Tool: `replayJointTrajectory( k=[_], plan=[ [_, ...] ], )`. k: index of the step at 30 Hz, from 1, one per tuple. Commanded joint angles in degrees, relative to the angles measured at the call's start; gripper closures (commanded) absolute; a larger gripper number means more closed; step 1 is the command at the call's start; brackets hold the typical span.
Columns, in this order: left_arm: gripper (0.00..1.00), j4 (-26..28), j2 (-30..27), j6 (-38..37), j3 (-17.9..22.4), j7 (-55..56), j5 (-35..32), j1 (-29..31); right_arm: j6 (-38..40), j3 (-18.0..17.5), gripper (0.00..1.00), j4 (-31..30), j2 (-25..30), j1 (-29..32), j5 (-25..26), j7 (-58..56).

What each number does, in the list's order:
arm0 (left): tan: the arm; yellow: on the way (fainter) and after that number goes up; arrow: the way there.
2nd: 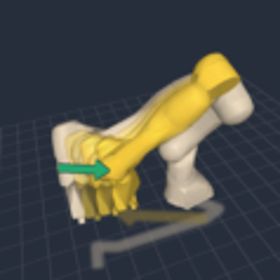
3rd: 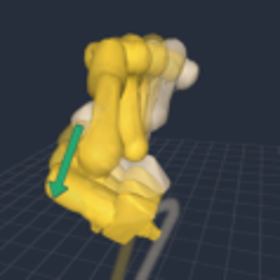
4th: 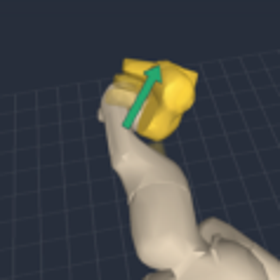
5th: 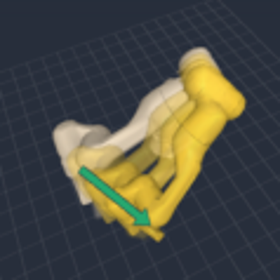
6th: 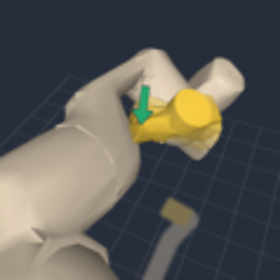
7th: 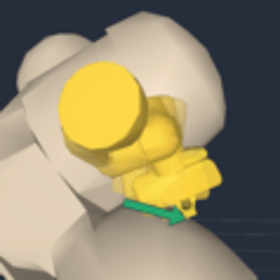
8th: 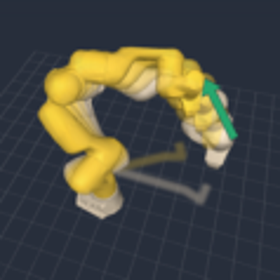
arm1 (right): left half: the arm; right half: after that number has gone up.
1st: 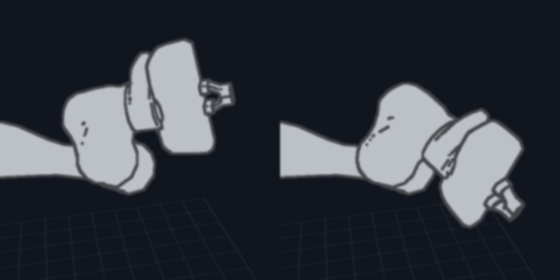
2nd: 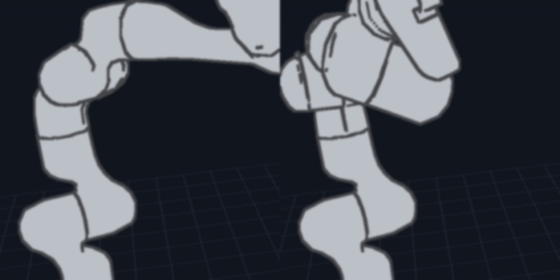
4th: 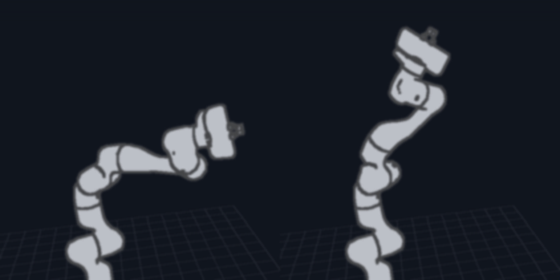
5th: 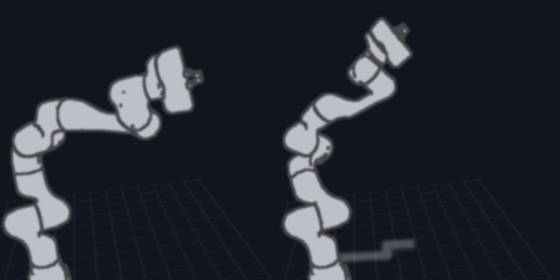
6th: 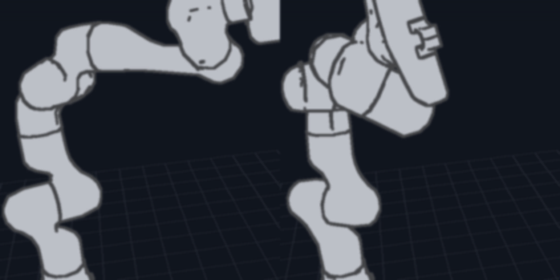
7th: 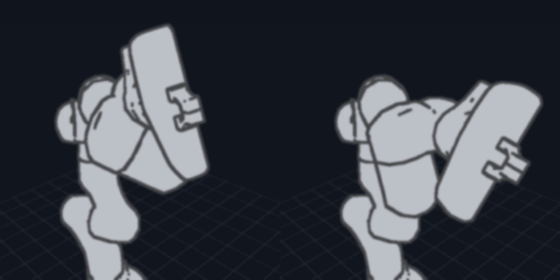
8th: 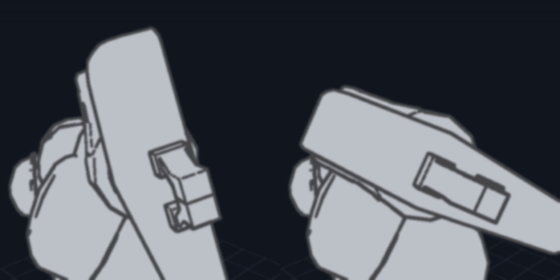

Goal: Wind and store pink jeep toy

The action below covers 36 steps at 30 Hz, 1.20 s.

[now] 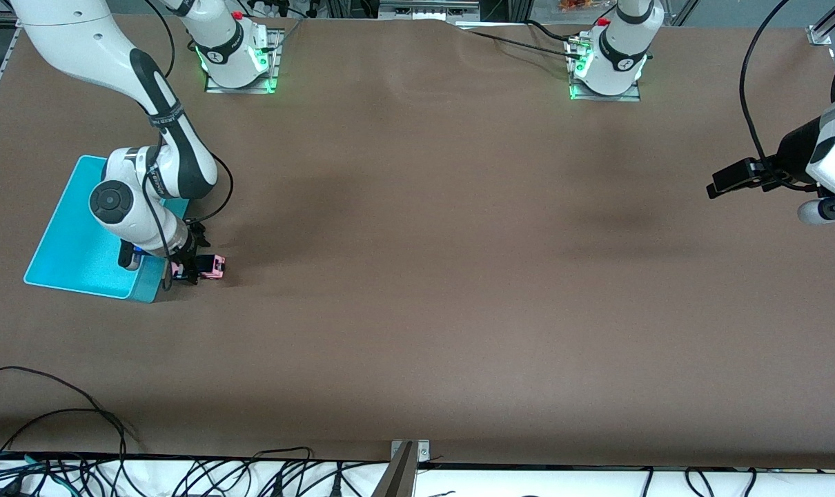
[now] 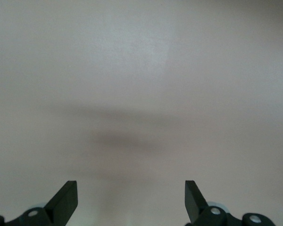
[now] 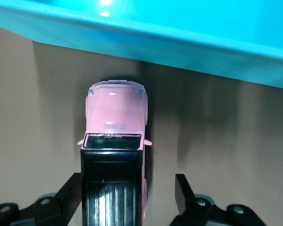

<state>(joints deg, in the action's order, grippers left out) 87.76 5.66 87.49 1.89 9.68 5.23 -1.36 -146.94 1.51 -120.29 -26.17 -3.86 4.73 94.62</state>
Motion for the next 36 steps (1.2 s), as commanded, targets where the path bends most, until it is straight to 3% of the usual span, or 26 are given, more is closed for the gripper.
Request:
replayJointTrajectory(
  k=[1,4,9,21,29,36],
  plan=[
    [0.0,0.92,-1.27,-0.39,-0.13,-0.89,-1.36,-0.05,-0.97,0.16,0.68,-0.38,-0.02,-0.18,1.42,1.88],
    [0.0,0.92,-1.18,-0.39,-0.13,-0.89,-1.36,-0.05,-0.97,0.16,0.74,-0.29,0.07,-0.18,1.51,3.11],
    [0.0,0.92,-1.18,-0.39,-0.13,-0.89,-1.36,-0.05,0.07,0.16,0.75,0.58,0.95,-1.14,1.51,3.55],
    [0.0,0.92,-1.27,-0.39,-0.13,-0.89,-1.36,-0.05,21.33,0.07,0.75,14.02,2.18,-2.55,4.58,2.68],
    [0.0,0.92,-1.18,-0.48,-0.13,-0.89,-1.36,-0.05,35.04,0.68,0.75,23.25,2.71,-1.59,4.94,-11.36],
    [0.0,0.92,-1.18,-0.48,-0.13,-0.89,-1.36,-0.05,44.72,2.09,0.79,26.86,3.67,-0.62,3.53,-29.11]
  ],
)
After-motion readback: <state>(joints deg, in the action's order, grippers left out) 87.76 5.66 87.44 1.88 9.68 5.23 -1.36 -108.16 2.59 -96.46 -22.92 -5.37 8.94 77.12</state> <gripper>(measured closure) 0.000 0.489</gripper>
